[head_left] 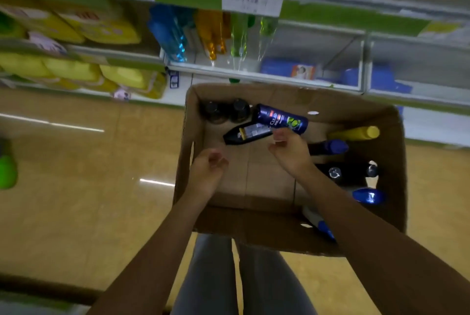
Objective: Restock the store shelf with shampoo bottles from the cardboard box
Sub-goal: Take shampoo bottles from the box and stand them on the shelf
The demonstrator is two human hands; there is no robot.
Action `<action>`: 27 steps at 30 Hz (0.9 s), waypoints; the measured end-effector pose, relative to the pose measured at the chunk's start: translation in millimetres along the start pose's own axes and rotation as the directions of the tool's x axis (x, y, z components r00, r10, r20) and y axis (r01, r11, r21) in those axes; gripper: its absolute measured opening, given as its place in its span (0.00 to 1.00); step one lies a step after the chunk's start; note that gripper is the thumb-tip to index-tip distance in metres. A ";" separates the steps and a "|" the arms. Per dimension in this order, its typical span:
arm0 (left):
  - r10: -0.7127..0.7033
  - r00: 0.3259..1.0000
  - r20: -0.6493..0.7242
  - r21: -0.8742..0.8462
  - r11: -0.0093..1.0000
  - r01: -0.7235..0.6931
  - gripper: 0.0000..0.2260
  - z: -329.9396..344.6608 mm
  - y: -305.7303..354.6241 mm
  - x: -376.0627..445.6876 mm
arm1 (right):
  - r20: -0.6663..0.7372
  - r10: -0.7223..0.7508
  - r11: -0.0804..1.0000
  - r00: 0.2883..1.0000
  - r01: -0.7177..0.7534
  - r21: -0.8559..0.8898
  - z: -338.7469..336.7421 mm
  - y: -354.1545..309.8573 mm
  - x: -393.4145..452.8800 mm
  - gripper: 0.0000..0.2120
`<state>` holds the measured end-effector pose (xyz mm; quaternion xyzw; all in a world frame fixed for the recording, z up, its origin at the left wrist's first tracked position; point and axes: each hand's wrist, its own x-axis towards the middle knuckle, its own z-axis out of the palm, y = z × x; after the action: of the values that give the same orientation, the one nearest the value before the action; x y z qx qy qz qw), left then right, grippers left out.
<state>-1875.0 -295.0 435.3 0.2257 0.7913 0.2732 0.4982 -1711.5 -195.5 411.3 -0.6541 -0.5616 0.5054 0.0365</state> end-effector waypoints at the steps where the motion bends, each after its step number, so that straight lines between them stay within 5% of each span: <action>1: -0.035 0.999 0.007 0.018 0.999 0.035 0.11 3.0 -8.1 8.3 | 0.002 0.030 1.000 1.000 -0.030 -0.006 6.9 6.4 7.0 0.16; 7: -0.113 0.994 0.007 0.125 0.986 0.111 0.18 22.3 -45.7 69.2 | -0.009 0.189 0.981 0.982 -0.189 -0.049 31.9 35.4 49.3 0.20; 16: 0.152 0.985 0.086 0.373 0.911 -0.173 0.33 57.8 -65.9 134.0 | -0.095 0.323 0.945 0.941 -0.316 0.087 56.6 74.1 91.6 0.18; 27: 0.301 0.945 0.126 0.577 0.753 -0.316 0.32 83.7 -69.9 167.4 | -0.176 0.254 0.922 0.951 -0.182 0.342 81.1 85.2 104.1 0.24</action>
<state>-1871.9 -224.7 248.3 0.4999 0.7820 0.0891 0.3613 -1723.6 -188.6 254.9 -0.7492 -0.3875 0.5166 0.1471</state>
